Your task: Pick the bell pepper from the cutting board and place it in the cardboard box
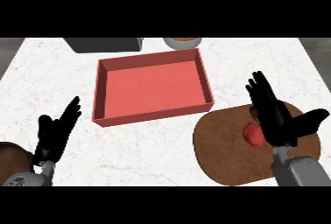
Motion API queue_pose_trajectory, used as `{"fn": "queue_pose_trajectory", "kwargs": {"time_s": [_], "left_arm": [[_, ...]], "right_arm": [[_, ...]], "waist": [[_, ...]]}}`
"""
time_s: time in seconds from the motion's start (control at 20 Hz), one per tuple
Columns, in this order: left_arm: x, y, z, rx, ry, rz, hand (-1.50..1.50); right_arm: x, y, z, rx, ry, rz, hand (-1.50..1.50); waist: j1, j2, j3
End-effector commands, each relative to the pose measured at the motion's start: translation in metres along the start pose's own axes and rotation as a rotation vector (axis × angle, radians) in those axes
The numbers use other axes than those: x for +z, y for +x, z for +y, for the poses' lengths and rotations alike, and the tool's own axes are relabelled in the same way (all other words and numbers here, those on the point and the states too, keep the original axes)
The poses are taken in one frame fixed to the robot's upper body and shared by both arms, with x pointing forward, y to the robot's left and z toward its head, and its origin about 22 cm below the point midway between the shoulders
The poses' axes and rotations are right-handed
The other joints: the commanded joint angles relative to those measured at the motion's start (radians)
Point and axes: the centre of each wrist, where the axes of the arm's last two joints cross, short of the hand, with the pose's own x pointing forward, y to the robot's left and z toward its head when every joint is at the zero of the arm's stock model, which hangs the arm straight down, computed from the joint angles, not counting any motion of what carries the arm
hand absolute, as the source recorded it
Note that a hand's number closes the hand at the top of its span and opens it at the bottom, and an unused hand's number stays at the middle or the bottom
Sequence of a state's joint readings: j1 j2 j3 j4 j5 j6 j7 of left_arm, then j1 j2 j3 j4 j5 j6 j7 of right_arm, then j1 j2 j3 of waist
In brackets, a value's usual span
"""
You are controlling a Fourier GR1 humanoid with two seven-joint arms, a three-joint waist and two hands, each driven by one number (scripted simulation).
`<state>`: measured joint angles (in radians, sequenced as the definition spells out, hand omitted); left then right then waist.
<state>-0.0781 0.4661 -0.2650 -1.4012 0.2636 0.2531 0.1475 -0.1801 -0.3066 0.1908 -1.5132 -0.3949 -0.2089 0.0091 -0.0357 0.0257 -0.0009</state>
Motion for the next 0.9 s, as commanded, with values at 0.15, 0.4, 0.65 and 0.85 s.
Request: {"fn": "queue_pose_trajectory", "kwargs": {"time_s": [0.15,0.4,0.65,0.85], "left_arm": [[0.003,0.002,0.015,-0.096,0.089,-0.098,0.0],[0.005,0.004,0.021,-0.092,0.147,-0.14,0.0],[0.01,0.01,0.019,-0.103,0.127,-0.161,0.0],[0.017,0.01,0.004,-0.119,0.095,-0.186,0.0]], "right_arm": [[-0.004,0.051,-0.045,0.175,-0.468,-0.403,-1.5],[0.029,0.007,-0.115,0.411,-1.077,-0.237,1.5],[0.042,-0.009,-0.037,0.361,-1.262,-0.431,-1.5],[0.078,-0.032,-0.047,0.573,-1.143,-0.287,-1.5]], "waist": [[0.002,-0.042,-0.001],[-0.037,-0.036,-0.004],[0.019,-0.033,0.0],[0.033,-0.028,-0.002]]}}
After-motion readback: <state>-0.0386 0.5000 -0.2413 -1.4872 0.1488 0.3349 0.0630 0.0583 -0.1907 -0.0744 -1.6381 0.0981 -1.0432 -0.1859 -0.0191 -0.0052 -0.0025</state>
